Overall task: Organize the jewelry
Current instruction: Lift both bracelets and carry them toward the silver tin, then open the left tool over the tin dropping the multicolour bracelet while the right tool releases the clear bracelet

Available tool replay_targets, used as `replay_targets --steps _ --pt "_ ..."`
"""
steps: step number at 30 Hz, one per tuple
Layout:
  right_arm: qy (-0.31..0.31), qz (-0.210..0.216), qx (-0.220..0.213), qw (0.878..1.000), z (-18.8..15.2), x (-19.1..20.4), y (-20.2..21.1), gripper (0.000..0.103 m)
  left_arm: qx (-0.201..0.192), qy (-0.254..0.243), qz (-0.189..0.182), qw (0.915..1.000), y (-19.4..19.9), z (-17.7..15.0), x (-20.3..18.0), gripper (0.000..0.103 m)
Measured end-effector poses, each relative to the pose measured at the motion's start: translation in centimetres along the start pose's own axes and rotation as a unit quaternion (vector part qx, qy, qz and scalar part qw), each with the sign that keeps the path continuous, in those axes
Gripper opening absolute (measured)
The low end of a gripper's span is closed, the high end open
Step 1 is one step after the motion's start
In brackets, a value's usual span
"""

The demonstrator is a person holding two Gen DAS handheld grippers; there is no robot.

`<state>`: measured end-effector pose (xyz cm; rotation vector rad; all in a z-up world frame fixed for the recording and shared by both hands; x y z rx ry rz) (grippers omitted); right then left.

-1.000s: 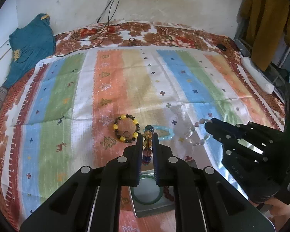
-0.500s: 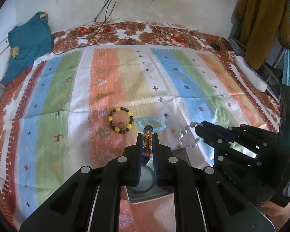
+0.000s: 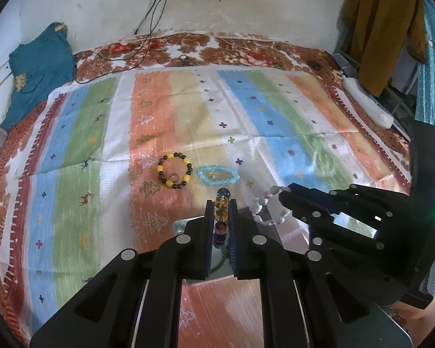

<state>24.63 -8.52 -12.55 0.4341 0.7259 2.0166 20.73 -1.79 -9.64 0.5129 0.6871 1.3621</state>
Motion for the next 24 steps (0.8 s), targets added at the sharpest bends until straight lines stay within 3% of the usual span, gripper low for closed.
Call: replay_targets --steps 13,15,17,24 --pt "0.008 0.02 0.006 1.0 -1.1 1.5 0.9 0.01 0.001 0.011 0.003 0.9999 1.2 -1.4 -0.1 0.013" --pt "0.007 0.01 0.01 1.0 -1.4 1.1 0.8 0.015 0.004 0.016 0.014 0.9998 1.0 -1.6 0.5 0.019" --pt "0.001 -0.004 0.01 1.0 -1.5 0.4 0.8 0.034 0.004 0.019 0.024 0.9995 0.9 -1.6 1.3 0.019" --pt "-0.023 -0.025 0.025 0.999 -2.2 -1.6 0.2 0.034 0.017 0.034 0.046 0.9982 0.2 -2.2 3.4 0.023"
Point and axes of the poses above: each gripper's, at about its wrist camera, not at the fingertips, and y roughly against the way its jaws point, x to its left, z to its top, the point moved 10 cm from there along -y, roughly the way its jaws point, and after that the axes turned 8 degrees about -x, right-handed, at the moved point
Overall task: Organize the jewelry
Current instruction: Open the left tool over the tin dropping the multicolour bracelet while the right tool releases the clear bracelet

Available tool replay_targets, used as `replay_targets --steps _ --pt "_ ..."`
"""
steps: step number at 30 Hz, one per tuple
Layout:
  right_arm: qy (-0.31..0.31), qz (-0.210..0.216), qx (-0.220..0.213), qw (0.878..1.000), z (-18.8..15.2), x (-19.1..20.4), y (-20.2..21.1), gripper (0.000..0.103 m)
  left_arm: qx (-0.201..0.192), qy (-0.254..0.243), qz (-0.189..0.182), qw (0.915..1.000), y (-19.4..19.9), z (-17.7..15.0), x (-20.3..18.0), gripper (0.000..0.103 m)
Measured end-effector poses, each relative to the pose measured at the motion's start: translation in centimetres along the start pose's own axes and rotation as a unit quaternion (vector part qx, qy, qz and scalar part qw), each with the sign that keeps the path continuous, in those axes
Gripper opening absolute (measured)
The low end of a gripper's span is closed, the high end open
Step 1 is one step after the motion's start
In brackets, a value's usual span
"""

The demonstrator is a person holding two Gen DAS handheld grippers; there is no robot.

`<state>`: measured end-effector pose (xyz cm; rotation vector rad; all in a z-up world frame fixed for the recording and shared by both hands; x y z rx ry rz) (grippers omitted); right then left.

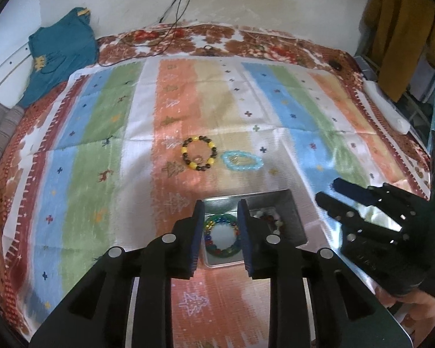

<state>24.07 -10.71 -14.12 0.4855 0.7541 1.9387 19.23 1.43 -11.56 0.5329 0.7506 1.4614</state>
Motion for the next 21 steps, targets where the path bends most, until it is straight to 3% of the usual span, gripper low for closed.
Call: replay_targets --steps 6,21 --pt "-0.005 -0.006 0.007 1.0 -0.2 -0.5 -0.5 0.035 0.005 0.003 0.014 0.9999 -0.6 -0.2 0.7 0.031" --pt "-0.02 -0.019 0.01 1.0 0.3 -2.0 -1.4 0.053 0.002 0.01 0.029 0.9995 -1.9 0.1 1.7 0.054"
Point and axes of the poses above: each gripper's, at about its wrist camera, not at the fingertips, and y roughly against the way its jaws point, x to its left, z to its top, the point moved 10 cm from there along -y, roughly the way its jaws point, and after that the axes turned 8 degrees about -x, right-handed, at the moved point
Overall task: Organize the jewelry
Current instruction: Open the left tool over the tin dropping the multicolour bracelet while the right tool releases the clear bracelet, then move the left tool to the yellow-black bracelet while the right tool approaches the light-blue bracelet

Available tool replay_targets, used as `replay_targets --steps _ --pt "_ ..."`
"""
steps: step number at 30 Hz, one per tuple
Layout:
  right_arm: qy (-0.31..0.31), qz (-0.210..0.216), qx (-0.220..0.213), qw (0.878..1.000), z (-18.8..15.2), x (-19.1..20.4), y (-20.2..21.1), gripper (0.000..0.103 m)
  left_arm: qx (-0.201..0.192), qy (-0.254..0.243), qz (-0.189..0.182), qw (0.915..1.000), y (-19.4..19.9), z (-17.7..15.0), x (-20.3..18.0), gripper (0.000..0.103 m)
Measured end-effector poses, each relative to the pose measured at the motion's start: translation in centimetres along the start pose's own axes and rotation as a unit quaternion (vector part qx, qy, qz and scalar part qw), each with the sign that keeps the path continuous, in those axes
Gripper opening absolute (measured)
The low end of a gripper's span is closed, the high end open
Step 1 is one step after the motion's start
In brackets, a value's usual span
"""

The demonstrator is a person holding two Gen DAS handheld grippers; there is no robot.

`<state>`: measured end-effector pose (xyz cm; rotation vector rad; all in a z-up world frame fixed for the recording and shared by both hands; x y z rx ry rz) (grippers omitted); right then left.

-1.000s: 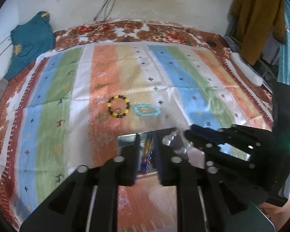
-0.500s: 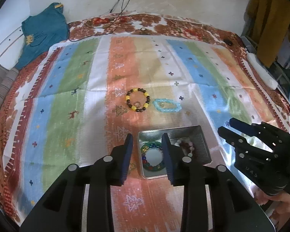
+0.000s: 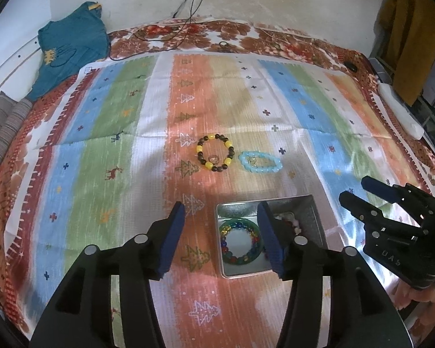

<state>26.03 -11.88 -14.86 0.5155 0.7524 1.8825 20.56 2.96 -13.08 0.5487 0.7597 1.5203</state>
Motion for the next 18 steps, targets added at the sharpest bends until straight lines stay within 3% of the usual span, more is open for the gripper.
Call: replay_targets --steps 13,18 --pt "-0.014 -0.009 0.0 1.0 1.0 -1.2 -1.2 0.069 0.007 0.001 0.02 0.9998 -2.1 0.5 1.2 0.068" --pt "-0.014 -0.011 0.002 1.0 1.3 -1.5 -1.8 0.07 0.011 -0.004 0.028 0.9995 -3.1 0.6 1.7 0.07"
Point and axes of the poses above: each gripper's, at about its wrist camera, not at the fingertips, and y roughly against the way its jaws point, x to its left, z to its top, the point moved 10 cm from there along -y, roughly the way its jaws point, and after that the axes turned 8 degrees about -x, right-handed, at the moved point
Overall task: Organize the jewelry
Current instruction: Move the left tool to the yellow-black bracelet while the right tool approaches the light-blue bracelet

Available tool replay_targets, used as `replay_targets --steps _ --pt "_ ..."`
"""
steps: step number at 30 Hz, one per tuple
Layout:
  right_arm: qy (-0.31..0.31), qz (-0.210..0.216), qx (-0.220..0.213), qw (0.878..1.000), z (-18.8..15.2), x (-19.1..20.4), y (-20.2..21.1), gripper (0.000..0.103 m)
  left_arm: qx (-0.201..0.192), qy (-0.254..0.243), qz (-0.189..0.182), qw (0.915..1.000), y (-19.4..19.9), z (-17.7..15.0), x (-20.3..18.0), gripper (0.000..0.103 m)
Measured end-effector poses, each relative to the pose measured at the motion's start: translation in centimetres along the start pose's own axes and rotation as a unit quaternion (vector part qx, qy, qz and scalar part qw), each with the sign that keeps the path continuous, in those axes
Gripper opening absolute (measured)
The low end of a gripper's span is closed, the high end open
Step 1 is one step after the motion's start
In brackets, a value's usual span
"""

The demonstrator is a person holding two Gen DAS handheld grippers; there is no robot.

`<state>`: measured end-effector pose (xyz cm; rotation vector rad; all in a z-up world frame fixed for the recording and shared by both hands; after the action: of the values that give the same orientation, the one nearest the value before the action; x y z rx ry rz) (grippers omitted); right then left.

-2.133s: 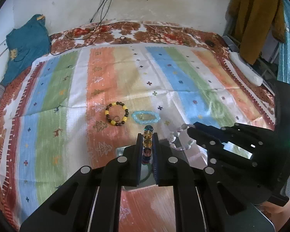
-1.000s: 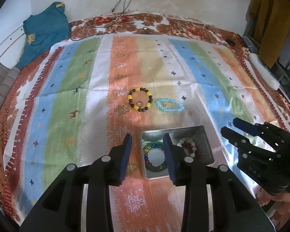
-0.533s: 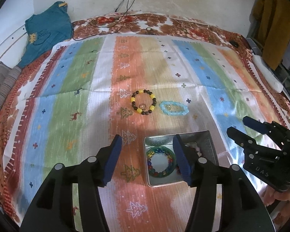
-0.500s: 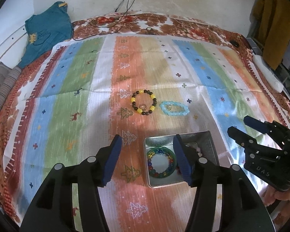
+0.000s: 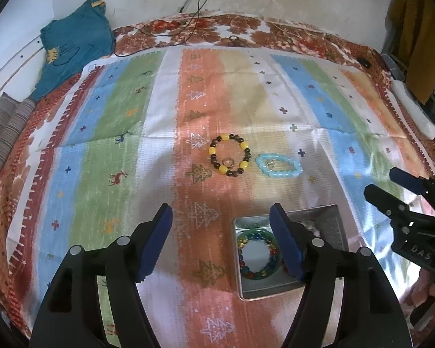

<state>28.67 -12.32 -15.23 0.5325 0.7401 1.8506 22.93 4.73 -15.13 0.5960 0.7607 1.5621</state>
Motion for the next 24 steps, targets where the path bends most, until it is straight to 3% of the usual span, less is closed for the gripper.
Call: replay_targets --steps 10,21,24 --pt "0.002 -0.001 0.009 1.0 0.6 -0.2 -1.6 0.071 -0.009 0.006 -0.003 0.9999 -1.4 1.3 1.0 0.078" --pt "-0.006 0.005 0.025 1.0 1.0 -0.6 -4.2 0.072 0.018 0.027 -0.001 0.9995 -5.2 1.4 2.0 0.078" --pt "-0.001 0.005 0.018 1.0 1.3 -0.5 -4.7 0.072 0.017 0.013 0.004 0.9998 -5.7 1.7 1.7 0.08"
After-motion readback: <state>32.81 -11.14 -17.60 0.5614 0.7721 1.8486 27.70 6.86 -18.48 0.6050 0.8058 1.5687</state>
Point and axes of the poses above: each gripper's, at about its wrist camera, not at the fingertips, and y roughly against the way its jaws point, x to its left, z to its top, the point moved 10 cm from there along -y, roughly the way its jaws point, and after that the axes turned 8 degrees about -x, right-handed, at the moved point
